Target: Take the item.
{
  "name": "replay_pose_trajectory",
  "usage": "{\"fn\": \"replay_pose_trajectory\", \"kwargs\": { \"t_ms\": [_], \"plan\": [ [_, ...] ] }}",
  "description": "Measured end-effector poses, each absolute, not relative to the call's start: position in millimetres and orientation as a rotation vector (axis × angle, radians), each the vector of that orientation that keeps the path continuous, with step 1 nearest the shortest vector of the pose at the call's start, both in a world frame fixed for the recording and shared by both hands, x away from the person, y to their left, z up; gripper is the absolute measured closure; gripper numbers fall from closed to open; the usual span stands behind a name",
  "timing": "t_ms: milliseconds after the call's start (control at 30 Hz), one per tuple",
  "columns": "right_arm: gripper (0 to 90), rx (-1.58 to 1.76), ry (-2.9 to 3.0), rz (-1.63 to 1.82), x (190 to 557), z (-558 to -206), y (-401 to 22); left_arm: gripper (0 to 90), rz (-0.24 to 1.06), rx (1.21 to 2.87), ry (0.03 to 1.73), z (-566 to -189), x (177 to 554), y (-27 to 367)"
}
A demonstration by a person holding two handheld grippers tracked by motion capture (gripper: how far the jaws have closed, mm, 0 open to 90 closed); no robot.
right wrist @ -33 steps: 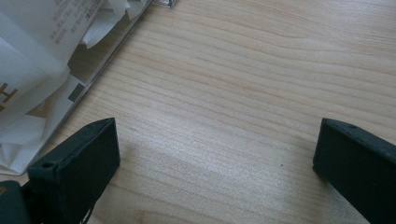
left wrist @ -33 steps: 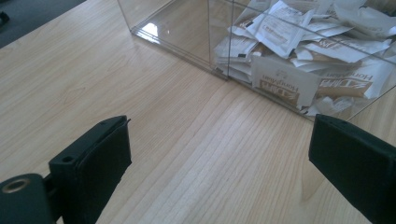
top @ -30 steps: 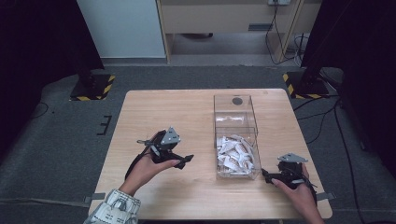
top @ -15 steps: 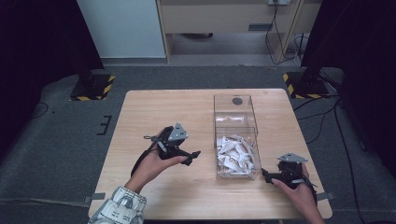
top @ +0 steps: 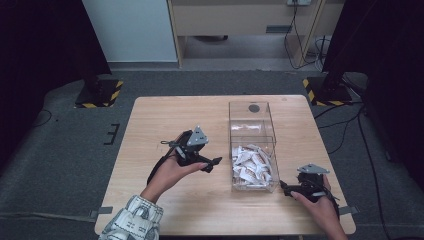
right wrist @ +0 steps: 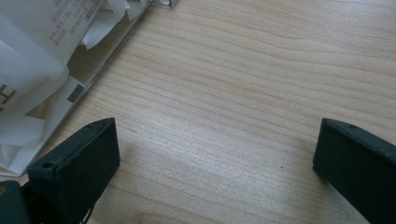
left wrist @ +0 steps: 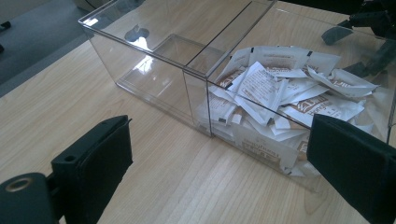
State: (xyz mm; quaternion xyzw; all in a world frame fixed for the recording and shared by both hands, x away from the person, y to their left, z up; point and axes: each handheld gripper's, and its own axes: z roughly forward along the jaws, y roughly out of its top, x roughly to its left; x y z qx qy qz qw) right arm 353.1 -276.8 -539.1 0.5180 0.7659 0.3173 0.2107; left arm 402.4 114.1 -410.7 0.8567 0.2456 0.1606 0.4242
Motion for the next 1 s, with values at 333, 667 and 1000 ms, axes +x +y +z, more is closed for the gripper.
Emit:
{"fn": "replay_pose_trajectory", "kwargs": {
  "t_ms": [333, 667, 1000],
  "plan": [
    [0.8, 1.439, 2.129, 0.882, 353, -539, -277, 7.8, 0.402, 2.142, 0.603, -406, 405, 104],
    [0.8, 1.440, 2.129, 0.882, 353, -539, -277, 9.2, 0.406, 2.136, 0.584, -400, 408, 94],
    [0.8, 1.440, 2.128, 0.882, 353, -539, -277, 9.5, 0.390, 2.136, 0.570, -396, 412, 83]
  ]
}}
